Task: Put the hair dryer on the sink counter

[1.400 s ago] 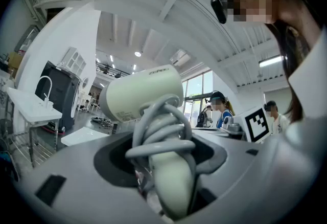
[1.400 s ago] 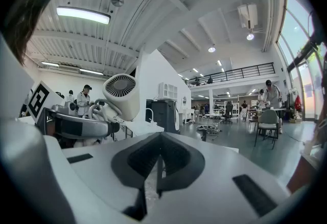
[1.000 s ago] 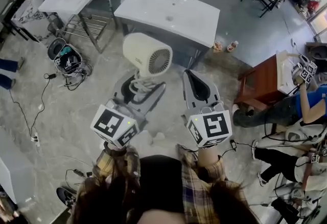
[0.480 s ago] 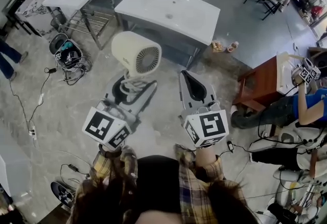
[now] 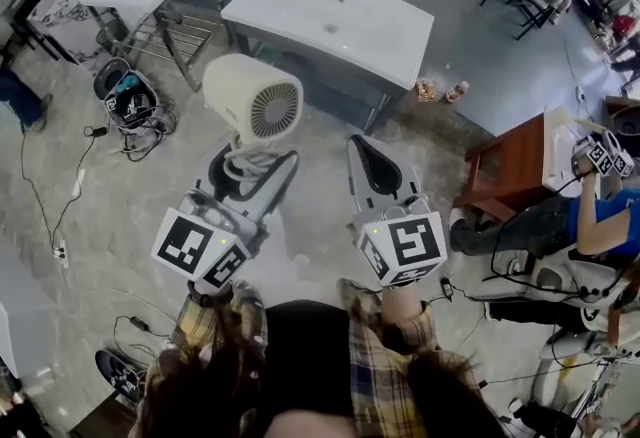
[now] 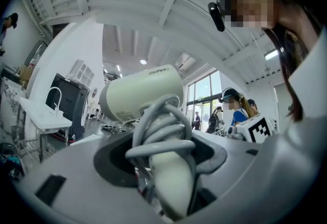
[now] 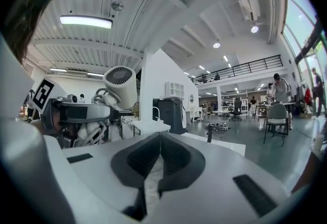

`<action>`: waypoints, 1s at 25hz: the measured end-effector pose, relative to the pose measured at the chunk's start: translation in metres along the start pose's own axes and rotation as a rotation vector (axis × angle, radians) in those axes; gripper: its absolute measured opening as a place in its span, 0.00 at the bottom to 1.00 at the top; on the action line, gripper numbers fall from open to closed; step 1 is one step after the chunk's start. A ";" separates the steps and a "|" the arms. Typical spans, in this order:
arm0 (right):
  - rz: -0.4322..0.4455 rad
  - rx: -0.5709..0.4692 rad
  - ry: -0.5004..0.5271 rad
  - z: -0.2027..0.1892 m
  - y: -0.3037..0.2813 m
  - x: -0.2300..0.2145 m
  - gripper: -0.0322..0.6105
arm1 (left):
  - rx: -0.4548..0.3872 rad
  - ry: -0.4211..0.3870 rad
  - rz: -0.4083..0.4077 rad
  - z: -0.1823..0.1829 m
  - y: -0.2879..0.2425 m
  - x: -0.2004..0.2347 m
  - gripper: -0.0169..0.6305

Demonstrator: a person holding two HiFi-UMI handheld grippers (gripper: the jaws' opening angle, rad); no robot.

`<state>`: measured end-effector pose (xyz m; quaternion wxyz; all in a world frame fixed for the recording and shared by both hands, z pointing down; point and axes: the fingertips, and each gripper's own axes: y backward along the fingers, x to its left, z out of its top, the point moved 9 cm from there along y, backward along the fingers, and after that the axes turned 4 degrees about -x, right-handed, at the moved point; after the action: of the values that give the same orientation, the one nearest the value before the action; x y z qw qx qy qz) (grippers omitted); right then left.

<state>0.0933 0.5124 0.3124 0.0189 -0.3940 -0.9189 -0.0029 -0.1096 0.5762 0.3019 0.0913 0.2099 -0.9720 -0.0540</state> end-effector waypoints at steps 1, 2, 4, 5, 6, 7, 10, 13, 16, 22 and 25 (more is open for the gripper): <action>0.000 0.003 -0.003 -0.001 -0.008 -0.002 0.07 | 0.002 -0.001 0.000 0.000 -0.004 0.007 0.45; 0.000 0.006 -0.005 -0.003 -0.016 -0.003 0.07 | 0.004 -0.001 0.001 -0.001 -0.009 0.014 0.45; 0.000 0.010 -0.007 -0.004 -0.034 -0.008 0.07 | 0.007 0.000 0.001 0.000 -0.019 0.029 0.45; 0.000 0.010 -0.006 -0.003 -0.043 -0.010 0.07 | 0.007 0.001 0.000 0.001 -0.025 0.037 0.45; 0.000 0.010 -0.005 -0.002 -0.053 -0.013 0.07 | 0.006 0.002 -0.001 0.003 -0.031 0.046 0.45; -0.001 0.010 -0.004 0.000 -0.065 -0.016 0.07 | 0.006 0.003 -0.003 0.005 -0.038 0.056 0.45; -0.011 0.021 -0.010 0.004 -0.107 -0.026 0.07 | 0.016 0.011 -0.008 0.012 -0.062 0.092 0.45; -0.015 0.039 -0.010 0.005 -0.148 -0.034 0.07 | 0.020 0.021 -0.020 0.017 -0.086 0.129 0.45; -0.029 0.045 -0.012 0.006 -0.185 -0.043 0.07 | 0.022 0.024 -0.035 0.020 -0.108 0.162 0.45; -0.064 0.039 -0.017 0.002 -0.242 -0.049 0.07 | 0.023 0.025 -0.059 0.022 -0.135 0.220 0.45; -0.083 0.040 -0.011 0.002 -0.263 -0.050 0.07 | 0.026 0.018 -0.071 0.026 -0.144 0.243 0.45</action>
<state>-0.0625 0.2950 0.3108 0.0214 -0.3553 -0.9344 0.0169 -0.2746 0.3459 0.2936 0.0955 0.2461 -0.9636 -0.0425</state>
